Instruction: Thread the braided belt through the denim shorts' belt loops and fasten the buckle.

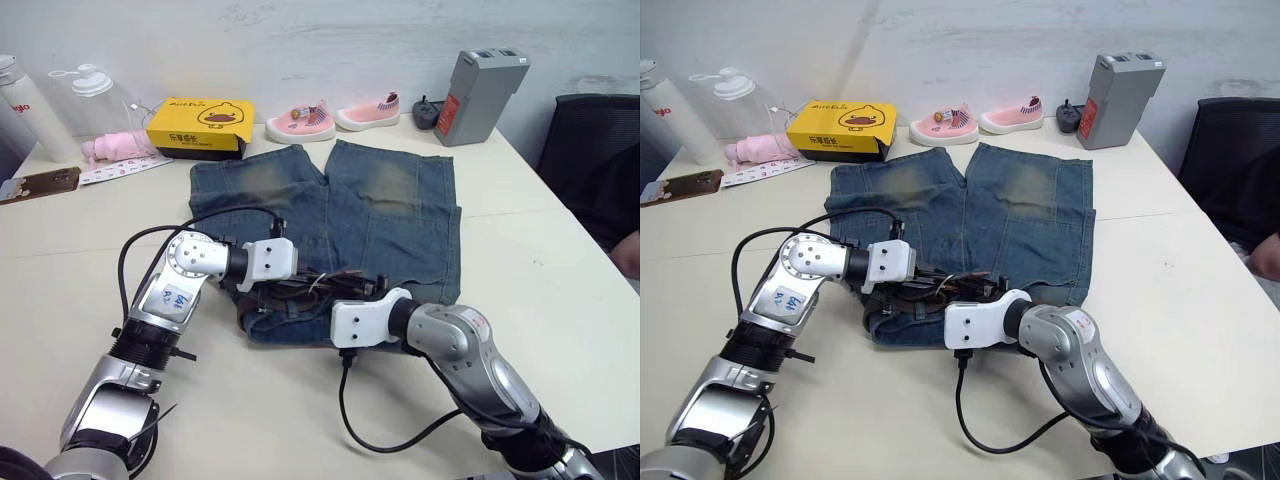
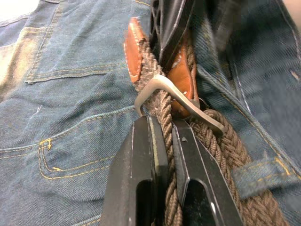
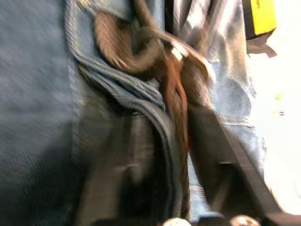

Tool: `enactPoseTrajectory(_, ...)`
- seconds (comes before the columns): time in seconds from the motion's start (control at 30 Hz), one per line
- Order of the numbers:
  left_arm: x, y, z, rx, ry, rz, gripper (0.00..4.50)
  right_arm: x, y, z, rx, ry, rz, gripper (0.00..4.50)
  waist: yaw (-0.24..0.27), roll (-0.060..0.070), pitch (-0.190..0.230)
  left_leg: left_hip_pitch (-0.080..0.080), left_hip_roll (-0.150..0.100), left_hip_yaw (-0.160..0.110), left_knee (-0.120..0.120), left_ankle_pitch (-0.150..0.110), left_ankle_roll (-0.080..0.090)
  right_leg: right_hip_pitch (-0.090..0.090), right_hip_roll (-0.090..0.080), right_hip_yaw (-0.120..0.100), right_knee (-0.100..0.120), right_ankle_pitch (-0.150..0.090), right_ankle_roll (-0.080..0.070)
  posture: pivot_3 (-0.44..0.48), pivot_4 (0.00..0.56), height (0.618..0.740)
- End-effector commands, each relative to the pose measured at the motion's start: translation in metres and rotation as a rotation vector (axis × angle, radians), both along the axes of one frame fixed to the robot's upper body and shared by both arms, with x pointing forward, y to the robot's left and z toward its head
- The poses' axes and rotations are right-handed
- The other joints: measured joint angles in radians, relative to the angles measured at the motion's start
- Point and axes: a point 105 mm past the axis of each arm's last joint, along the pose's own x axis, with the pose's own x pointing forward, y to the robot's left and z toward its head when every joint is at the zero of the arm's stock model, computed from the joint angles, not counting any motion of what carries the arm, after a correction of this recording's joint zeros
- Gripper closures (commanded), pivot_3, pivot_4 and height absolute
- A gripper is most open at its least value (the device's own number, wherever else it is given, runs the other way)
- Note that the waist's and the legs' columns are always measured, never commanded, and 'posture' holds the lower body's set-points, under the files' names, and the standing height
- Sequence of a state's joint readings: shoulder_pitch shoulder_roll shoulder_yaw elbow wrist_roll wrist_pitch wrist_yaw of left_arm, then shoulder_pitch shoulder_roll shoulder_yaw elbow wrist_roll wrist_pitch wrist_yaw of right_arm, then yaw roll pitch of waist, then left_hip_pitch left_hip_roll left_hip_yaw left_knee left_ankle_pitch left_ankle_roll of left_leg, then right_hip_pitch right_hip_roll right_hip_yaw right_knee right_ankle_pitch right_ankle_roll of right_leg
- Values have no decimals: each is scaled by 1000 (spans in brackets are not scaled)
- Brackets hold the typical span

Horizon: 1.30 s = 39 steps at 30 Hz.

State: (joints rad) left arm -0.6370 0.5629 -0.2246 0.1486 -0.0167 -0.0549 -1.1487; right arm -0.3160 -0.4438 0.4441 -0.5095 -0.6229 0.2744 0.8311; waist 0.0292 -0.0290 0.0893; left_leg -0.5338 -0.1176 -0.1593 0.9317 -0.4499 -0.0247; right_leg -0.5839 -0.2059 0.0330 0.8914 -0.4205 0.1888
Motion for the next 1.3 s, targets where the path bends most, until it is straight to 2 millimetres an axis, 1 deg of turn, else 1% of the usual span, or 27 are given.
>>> enactPoseTrajectory(0.03,-5,-16,-8,-74,51,12,4500,-21,-16,14,99,136,-18,877,1,1,-1,0,0,0,0,0,0,0,0,0,0,0,0,0,150,624)
enactPoseTrajectory(0.1,-5,-17,-11,-88,63,28,4500,-28,-24,16,114,200,-21,122,1,1,-2,0,-2,0,0,0,0,0,-2,0,-2,0,0,0,150,624)
enactPoseTrajectory(0.2,-8,-18,-17,-91,77,37,4500,-34,-36,25,145,275,-26,122,2,2,-3,0,-4,0,0,0,1,1,-6,-1,-5,0,0,0,150,624)
enactPoseTrajectory(0.27,-10,-18,-20,-91,82,39,4500,-32,-41,40,207,291,-22,122,3,2,-3,0,-4,0,0,0,1,2,-9,-2,-6,0,0,0,150,624)
enactPoseTrajectory(0.33,-11,-18,-21,-90,84,41,4500,-21,-46,56,254,252,-49,122,2,3,-4,0,-4,1,0,0,1,2,-12,-3,-7,0,0,0,150,624)
enactPoseTrajectory(0.37,-11,-19,-21,-91,84,42,4500,-12,-49,60,249,216,-73,122,2,3,-4,0,-4,1,0,0,1,2,-12,-3,-8,0,0,0,150,624)
enactPoseTrajectory(0.4,-11,-19,-21,-92,83,42,4500,-5,-52,63,246,192,-96,122,3,3,-4,0,-4,1,0,0,2,3,-12,-3,-9,0,0,0,150,624)
enactPoseTrajectory(0.47,-12,-20,-21,-94,83,43,4500,1,-55,64,243,175,-114,122,5,2,-4,0,-4,0,0,0,2,3,-13,-3,-9,0,0,0,150,624)
enactPoseTrajectory(0.57,-13,-21,-20,-98,82,42,4500,9,-57,50,156,133,-139,122,9,2,-4,0,-4,1,0,0,3,3,-13,-3,-9,0,0,0,150,624)
enactPoseTrajectory(0.63,-13,-21,-20,-98,81,43,4500,10,-56,42,114,124,-134,122,8,3,-4,0,-5,1,0,-1,3,3,-13,-2,-9,0,0,0,150,624)
enactPoseTrajectory(0.97,-15,-23,-17,-85,59,26,4500,14,-52,22,34,85,-136,122,10,2,-4,0,-4,2,0,0,3,3,-13,-2,-10,0,0,0,150,624)
enactPoseTrajectory(1.07,-14,-23,-17,-83,53,25,4500,13,-51,16,14,88,-134,832,11,3,-4,0,-4,3,0,0,3,3,-13,-2,-10,0,0,0,150,624)
enactPoseTrajectory(1.13,-14,-22,-17,-80,48,24,4500,13,-50,14,4,89,-131,1821,12,2,-4,0,-5,3,0,-1,3,3,-13,-2,-10,0,0,0,150,624)
enactPoseTrajectory(1.17,-13,-22,-17,-79,46,24,4500,12,-50,13,0,90,-129,2175,12,2,-4,0,-5,3,0,-1,3,3,-13,-2,-10,0,0,0,150,624)
enactPoseTrajectory(1.2,-13,-22,-16,-79,45,24,4500,11,-49,12,-4,92,-127,2732,13,2,-4,0,-5,3,0,-1,3,3,-13,-2,-10,0,0,0,150,624)
enactPoseTrajectory(1.23,-13,-22,-16,-79,44,23,4500,11,-49,12,-6,93,-126,3115,14,2,-4,0,-5,3,0,-1,3,3,-13,-2,-10,0,0,0,150,624)
enactPoseTrajectory(1.27,-13,-22,-16,-78,40,22,4500,10,-49,11,-8,93,-125,3713,15,3,-4,0,-5,3,0,-1,3,3,-13,-2,-10,0,0,0,150,624)
enactPoseTrajectory(1.3,-12,-22,-15,-78,37,22,4500,10,-48,11,-9,93,-124,4007,16,3,-4,0,-5,3,0,-1,3,3,-13,-2,-10,0,0,0,150,624)
